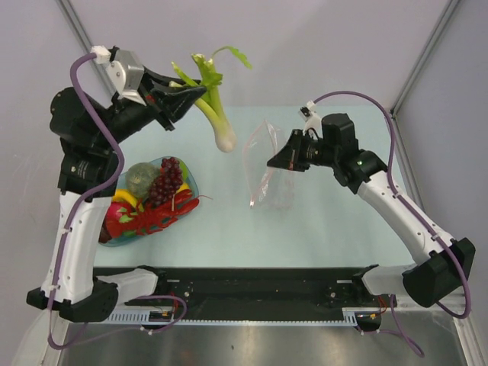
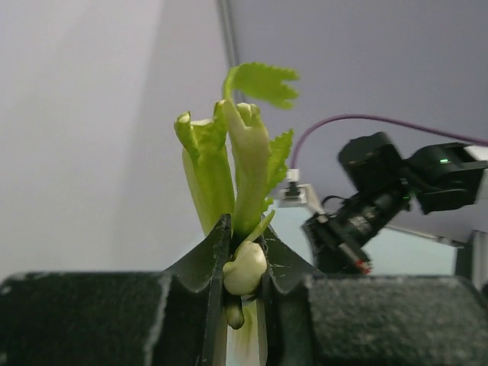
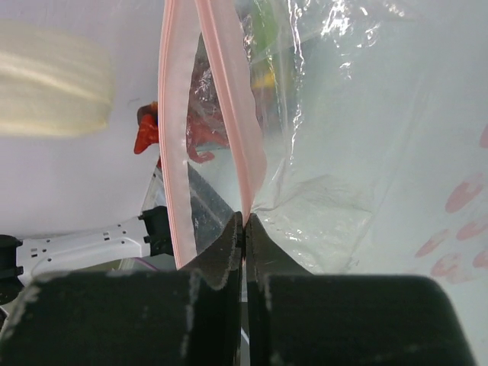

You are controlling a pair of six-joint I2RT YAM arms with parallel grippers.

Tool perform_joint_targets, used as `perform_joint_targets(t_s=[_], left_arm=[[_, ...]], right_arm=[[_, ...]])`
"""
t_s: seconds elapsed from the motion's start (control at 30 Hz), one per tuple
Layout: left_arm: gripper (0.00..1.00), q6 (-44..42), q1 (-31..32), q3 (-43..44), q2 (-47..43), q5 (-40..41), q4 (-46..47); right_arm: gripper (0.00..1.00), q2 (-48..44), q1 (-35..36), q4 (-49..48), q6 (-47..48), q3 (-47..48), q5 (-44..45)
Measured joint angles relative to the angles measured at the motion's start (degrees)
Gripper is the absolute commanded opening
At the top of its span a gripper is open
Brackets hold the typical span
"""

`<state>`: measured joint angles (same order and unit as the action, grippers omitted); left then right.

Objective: Place the food in the zip-top bag and seal the zipper
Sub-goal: Place the fake vegetable in the zipper food storage bag.

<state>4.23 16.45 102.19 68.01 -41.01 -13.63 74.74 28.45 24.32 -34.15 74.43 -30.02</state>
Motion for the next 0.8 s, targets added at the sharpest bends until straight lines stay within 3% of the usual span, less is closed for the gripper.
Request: perform_joint_targets(t_s=[0.23,0.8], left_arm=[[0.00,3.4,8.5,-4.6,-0.2,1.8,2.8],[0.00,4.8,13.6,1.3,5.6,3.5,3.6]], right_arm=[[0.00,0.6,1.4,-2.6,-1.0,1.4,0.0],[0.00,0.6,1.7,-5.5,-0.8,-0.5,1.1]])
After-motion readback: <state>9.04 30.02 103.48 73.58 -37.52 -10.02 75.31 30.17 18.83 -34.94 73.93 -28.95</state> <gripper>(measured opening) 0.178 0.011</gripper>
